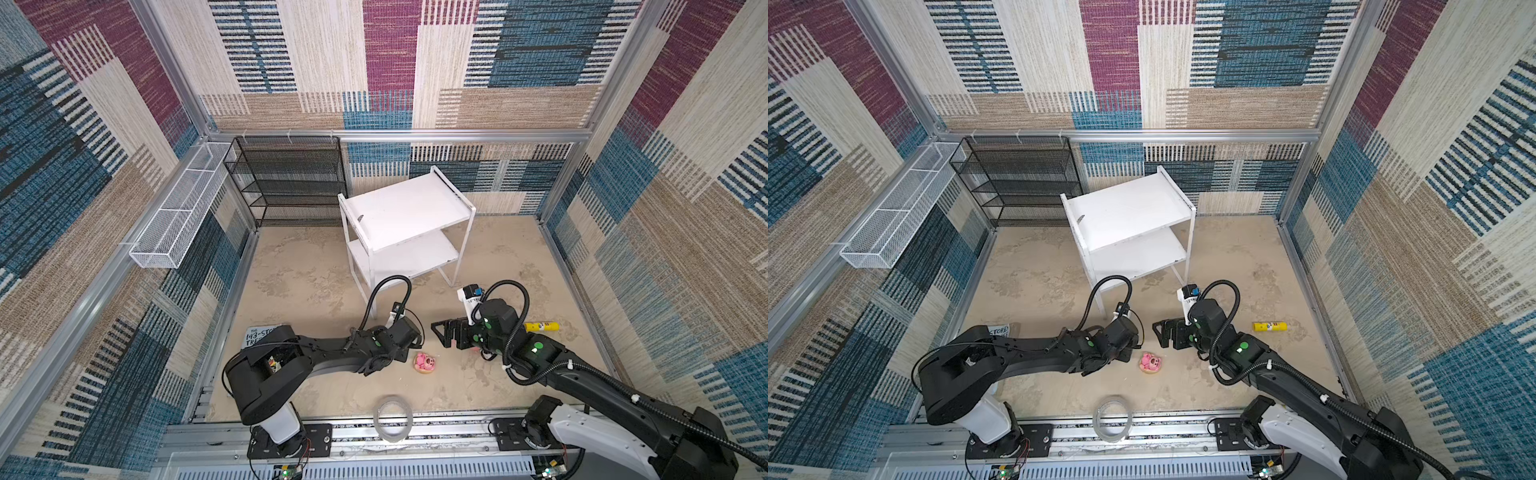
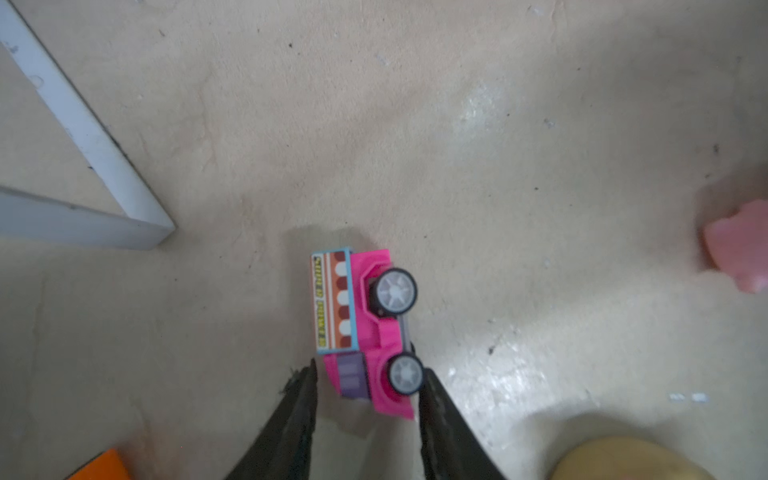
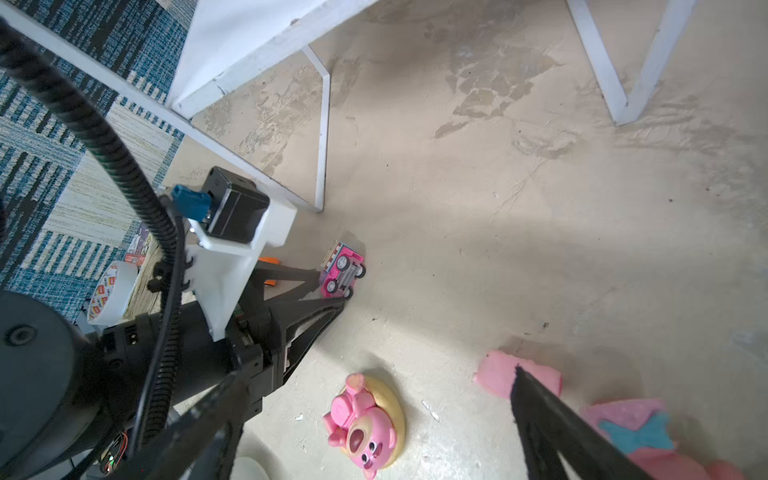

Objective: Place and organize the plastic toys onto the shelf

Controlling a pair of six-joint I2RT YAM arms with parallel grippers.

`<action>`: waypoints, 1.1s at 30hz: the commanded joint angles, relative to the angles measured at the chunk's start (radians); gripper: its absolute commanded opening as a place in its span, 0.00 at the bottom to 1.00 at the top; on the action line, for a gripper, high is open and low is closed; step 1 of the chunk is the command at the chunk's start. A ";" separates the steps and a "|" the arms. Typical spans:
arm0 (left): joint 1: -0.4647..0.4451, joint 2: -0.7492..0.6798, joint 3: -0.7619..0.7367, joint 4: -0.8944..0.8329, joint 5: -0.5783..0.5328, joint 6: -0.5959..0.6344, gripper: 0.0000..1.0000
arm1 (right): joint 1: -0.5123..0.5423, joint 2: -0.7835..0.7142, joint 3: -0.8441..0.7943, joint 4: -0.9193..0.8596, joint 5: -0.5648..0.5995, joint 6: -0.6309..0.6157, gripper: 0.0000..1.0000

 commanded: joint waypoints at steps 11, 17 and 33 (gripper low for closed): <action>0.001 -0.026 -0.039 0.060 0.022 0.019 0.27 | 0.000 0.030 -0.019 0.068 -0.027 0.004 0.99; 0.005 -0.019 -0.038 0.072 0.038 0.033 0.38 | 0.000 0.029 -0.025 0.074 -0.023 0.006 0.99; 0.066 0.047 0.004 0.117 0.084 0.093 0.51 | 0.000 0.043 -0.015 0.066 -0.007 0.002 1.00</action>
